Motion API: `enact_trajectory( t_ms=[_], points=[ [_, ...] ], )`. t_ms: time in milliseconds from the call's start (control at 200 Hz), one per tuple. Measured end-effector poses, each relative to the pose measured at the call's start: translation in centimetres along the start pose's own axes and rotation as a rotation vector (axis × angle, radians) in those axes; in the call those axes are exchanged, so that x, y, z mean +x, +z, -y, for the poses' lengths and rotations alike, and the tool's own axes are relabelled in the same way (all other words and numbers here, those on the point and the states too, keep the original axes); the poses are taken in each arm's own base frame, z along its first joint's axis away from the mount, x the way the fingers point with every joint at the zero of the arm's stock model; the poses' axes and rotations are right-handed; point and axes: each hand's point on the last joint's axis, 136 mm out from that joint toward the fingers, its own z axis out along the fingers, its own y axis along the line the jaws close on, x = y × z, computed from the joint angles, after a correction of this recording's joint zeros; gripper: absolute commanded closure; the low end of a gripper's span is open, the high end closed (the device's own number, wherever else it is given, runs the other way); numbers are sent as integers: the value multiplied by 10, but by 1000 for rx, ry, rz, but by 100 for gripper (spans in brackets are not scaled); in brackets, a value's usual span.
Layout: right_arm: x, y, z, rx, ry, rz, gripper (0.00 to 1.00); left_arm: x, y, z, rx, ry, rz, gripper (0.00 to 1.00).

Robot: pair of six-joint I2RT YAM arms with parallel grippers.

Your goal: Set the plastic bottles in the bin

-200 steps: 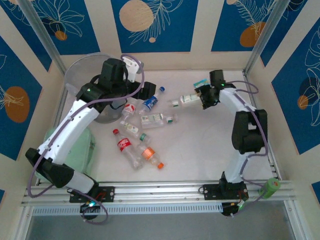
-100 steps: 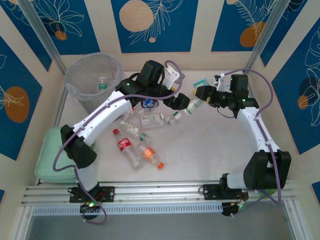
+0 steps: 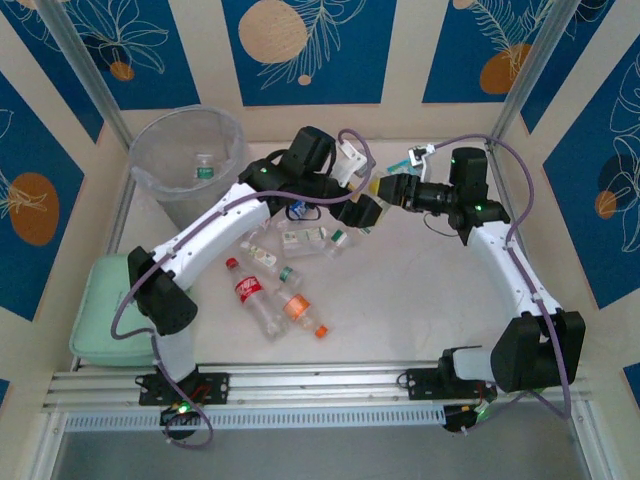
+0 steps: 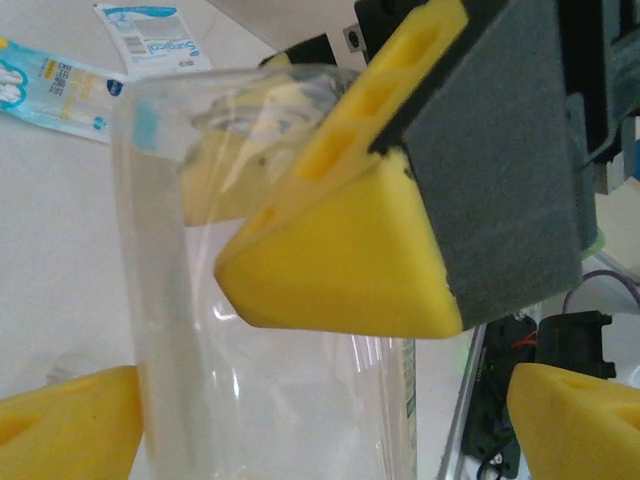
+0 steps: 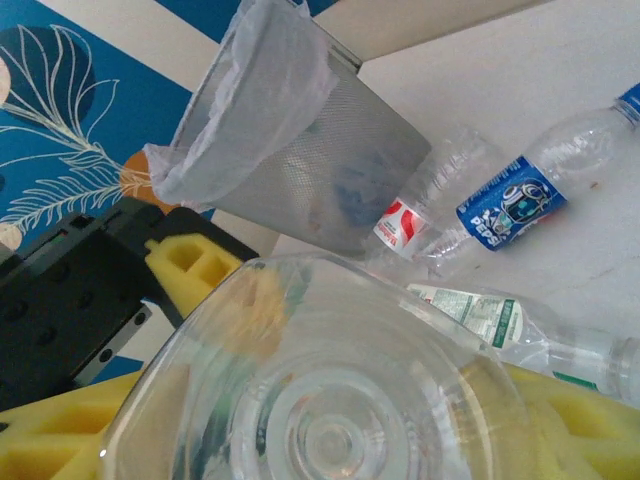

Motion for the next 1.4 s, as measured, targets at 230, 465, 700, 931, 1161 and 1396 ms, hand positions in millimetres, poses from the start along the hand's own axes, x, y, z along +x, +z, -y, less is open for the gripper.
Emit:
enact_trajectory(
  t_ms=[230,465,700,931,1161,1396],
  points=[
    [1,1,0,-17,12,0,74,2,3,-7,-14,-6,-8,60],
    [1,0,0,-23,16,4,49,2,3,-7,-14,-4,-6,71],
    [2,-8,2,-15,19,-6,19,4,5,-5,-10,-3,-13,71],
    [-3,-44,3,52,2,52,11,4,7,-6,-14,-6,-13,73],
    [-7,-81,-1,123,-22,130,10,-4,-5,-25,-79,-19,-6,86],
    [-9,-92,-2,154,-25,163,10,-73,-96,-88,-315,-30,207,95]
  ],
)
